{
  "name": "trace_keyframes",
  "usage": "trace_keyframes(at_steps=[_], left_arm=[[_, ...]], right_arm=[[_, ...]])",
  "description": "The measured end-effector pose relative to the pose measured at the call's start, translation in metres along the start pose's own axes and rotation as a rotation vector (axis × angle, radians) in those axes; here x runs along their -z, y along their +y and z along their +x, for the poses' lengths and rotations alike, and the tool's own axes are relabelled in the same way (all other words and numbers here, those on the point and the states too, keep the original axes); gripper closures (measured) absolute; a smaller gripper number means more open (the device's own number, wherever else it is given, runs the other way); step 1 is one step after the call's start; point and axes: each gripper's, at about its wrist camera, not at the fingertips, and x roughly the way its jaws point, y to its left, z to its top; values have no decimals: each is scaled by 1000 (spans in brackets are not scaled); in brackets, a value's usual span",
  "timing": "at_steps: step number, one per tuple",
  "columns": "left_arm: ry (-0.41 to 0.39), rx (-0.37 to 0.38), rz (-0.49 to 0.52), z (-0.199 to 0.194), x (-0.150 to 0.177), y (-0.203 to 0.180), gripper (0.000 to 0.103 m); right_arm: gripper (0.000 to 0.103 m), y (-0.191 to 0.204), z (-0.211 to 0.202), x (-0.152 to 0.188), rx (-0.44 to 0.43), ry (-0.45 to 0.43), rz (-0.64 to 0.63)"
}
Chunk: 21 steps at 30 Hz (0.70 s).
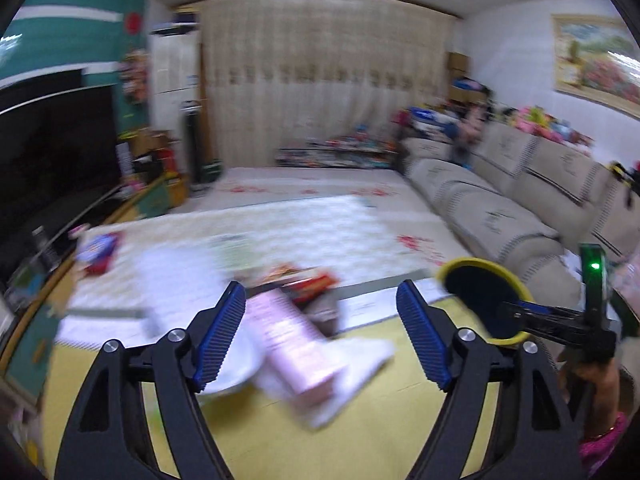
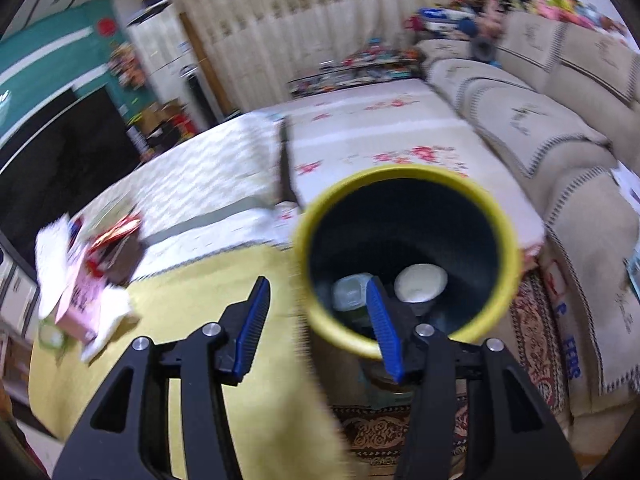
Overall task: Collect trash
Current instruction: 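Grasp the pink carton with the right tool and lift it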
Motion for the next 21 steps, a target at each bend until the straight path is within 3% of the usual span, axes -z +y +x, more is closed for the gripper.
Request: trace_keyframes(at_steps=[5,9,15,21], left_arm=[[8,-114,-99,-24,28,72,23],[3,-153,-140,-32,43,105,23],[-12,-162,-151,-41,52,116,19],[-9,-154,-162,-43,58,121,19]], right_arm=[[54,74,9,9,-126,30,-143],[54,127,4,21,-232,19,-252],[54,187,-9,40,-318,-8,-373],[54,221,8,55,-302,24,-438]])
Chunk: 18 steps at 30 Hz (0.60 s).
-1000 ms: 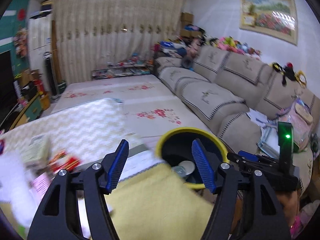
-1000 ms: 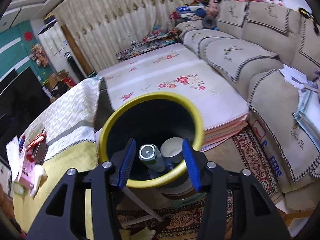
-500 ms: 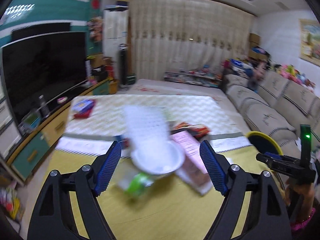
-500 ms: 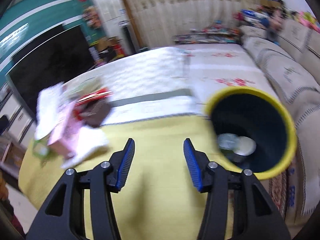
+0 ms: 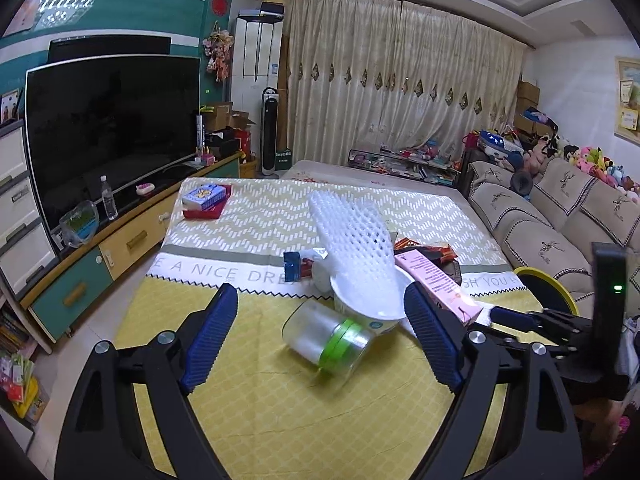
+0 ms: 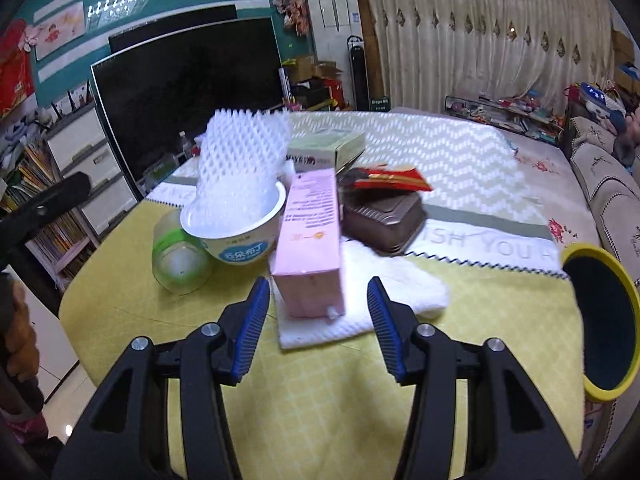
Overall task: Collect trash
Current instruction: 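Grasp the pink carton with the right tool and lift it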
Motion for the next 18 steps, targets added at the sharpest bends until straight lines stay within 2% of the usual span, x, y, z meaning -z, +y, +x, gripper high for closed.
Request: trace_keyframes(at_steps=[9,10,12,18], left_arm=[[29,14,-18,7,10,7,19],[29,16,-18,7,11,7,19],[30,17,-15,7,11,5,19],[38,18,-12,10,10,1,19]], right_arm=[[54,5,40,-3,48,67,-10],[62,3,43,-3,50,82,-7],[66,1,43,-4,41,86,-3],[67,-3,-3,-17,6,-39,-9]])
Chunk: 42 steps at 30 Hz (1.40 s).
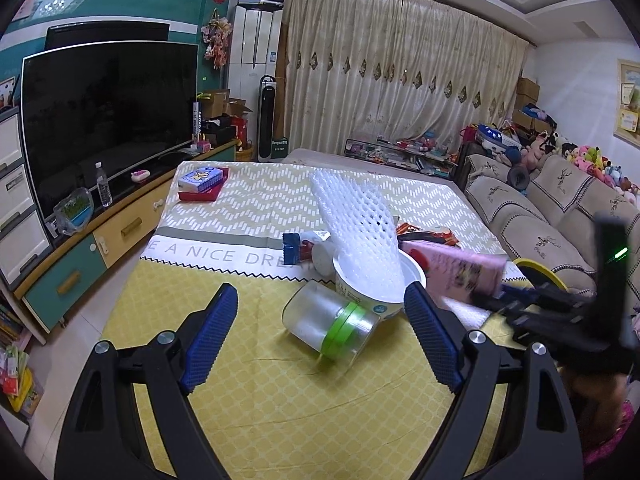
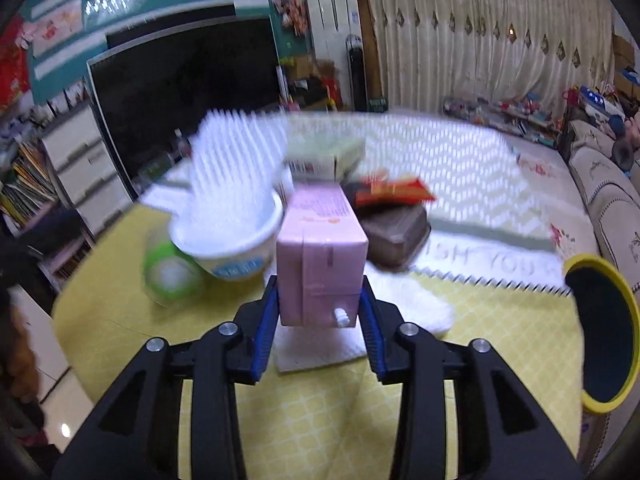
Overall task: Collect trash
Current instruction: 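Grasp the pink carton with the right tool and lift it, then carry the pink carton over the bin and open the right tool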
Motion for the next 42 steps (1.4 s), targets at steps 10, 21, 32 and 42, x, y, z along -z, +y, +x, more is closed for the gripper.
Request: trace_keyframes(at_steps=[10,21,32,42], left_arm=[[9,12,4,4,3,-5,19],[10,12,9,7,5,-5,18],[28,14,27,14,6,-12,18],[53,25,60,26,5,-30,18]], right_arm=[[67,-9,-47,-16,-9,-88,20],[67,-21,-71,-18,7,-130,58],[67,-94,-97,-9,209,-179,198],[66,-182,-105,18,409,-179,372]])
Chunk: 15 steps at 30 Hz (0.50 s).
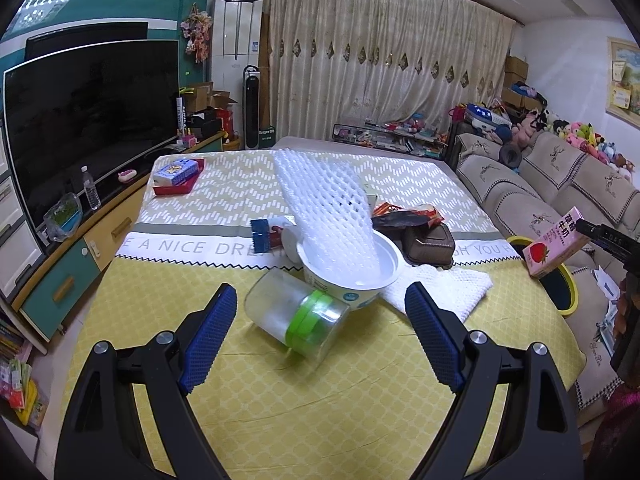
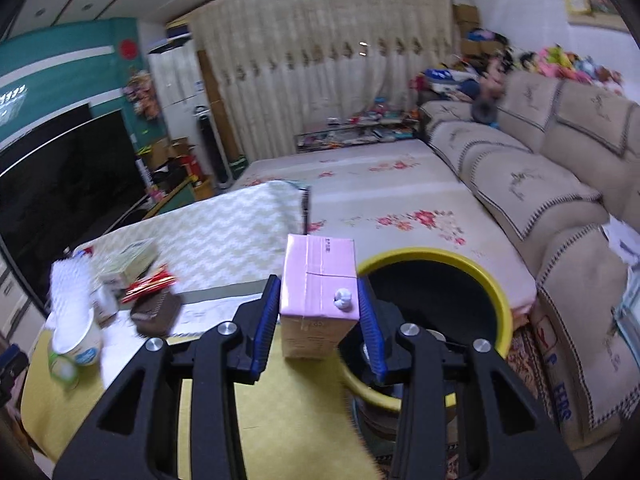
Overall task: Collect trash
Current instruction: 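Carry the pink carton over the bin and open the right tool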
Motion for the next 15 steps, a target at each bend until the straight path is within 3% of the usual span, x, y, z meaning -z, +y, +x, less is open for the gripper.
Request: trace_keyframes(at_steps=[8,15], left_arm=[[9,9,21,7,-2,-10,18],[16,11,27,9,-1,-14,18]], right_arm=[[66,-44,17,4,66,13,90],[66,-55,37,10,126,39,103]])
